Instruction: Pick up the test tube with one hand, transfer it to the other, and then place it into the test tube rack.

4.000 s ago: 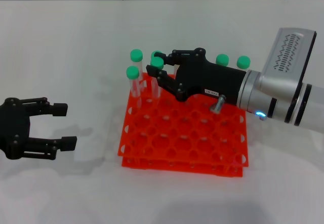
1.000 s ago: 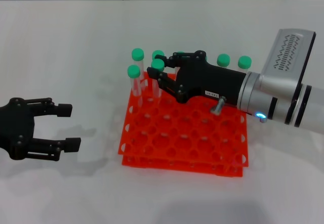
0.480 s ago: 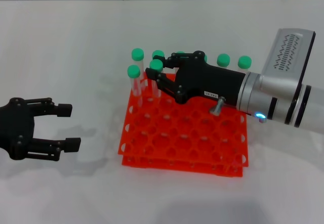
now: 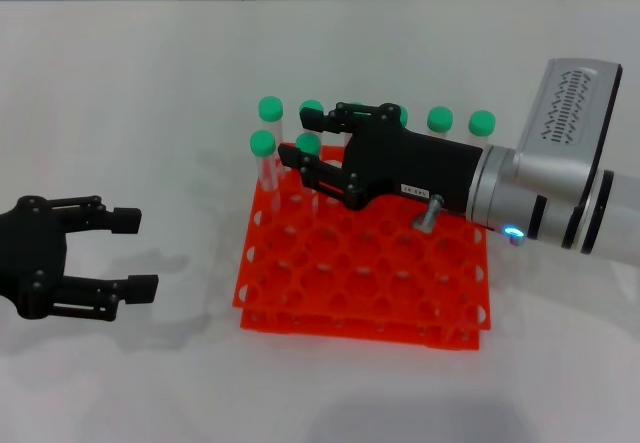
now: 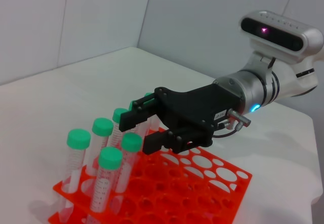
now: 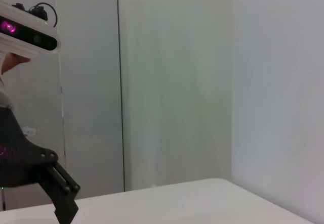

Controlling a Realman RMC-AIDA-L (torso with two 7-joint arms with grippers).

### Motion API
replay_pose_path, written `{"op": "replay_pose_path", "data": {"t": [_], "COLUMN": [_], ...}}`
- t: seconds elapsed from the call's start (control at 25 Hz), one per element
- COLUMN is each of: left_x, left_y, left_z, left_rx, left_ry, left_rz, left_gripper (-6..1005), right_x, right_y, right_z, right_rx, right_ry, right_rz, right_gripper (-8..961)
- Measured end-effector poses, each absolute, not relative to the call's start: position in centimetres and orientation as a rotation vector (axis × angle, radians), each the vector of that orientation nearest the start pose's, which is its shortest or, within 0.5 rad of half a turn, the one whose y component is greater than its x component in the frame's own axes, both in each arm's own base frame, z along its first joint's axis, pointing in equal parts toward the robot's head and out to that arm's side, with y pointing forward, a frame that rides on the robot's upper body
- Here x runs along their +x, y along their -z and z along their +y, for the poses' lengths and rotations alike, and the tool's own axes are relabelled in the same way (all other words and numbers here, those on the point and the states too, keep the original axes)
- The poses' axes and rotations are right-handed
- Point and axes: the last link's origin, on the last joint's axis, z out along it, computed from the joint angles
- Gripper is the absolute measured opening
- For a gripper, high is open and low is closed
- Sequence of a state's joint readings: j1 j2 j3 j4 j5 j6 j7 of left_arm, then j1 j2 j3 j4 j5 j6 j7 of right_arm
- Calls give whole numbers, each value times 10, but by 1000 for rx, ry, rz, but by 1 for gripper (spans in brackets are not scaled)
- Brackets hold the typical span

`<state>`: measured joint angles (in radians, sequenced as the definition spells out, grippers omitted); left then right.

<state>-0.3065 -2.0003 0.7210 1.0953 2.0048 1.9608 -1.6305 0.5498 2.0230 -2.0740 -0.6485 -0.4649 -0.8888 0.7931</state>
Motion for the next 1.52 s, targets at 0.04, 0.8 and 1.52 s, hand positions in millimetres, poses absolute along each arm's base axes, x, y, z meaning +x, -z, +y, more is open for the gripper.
{"op": "replay_pose_path", "data": {"t": [0.04, 0.8, 1.52], "left_x": [-279, -269, -250], "left_y": [-88, -93, -86], "left_z": [261, 264, 264], "left_rx": [-2885, -2845, -2754], "left_ry": [538, 673, 934], "left_rz": [-668, -593, -638], "left_gripper": [879, 879, 883], "right_x": [163, 182, 247], "right_y": [102, 32, -72], "right_z": [340, 325, 319], "right_rx": [-2579, -2527, -2649], "right_ry": [-894, -1004, -723], "right_rz": [215, 232, 323], "right_gripper": [382, 599, 644]}}
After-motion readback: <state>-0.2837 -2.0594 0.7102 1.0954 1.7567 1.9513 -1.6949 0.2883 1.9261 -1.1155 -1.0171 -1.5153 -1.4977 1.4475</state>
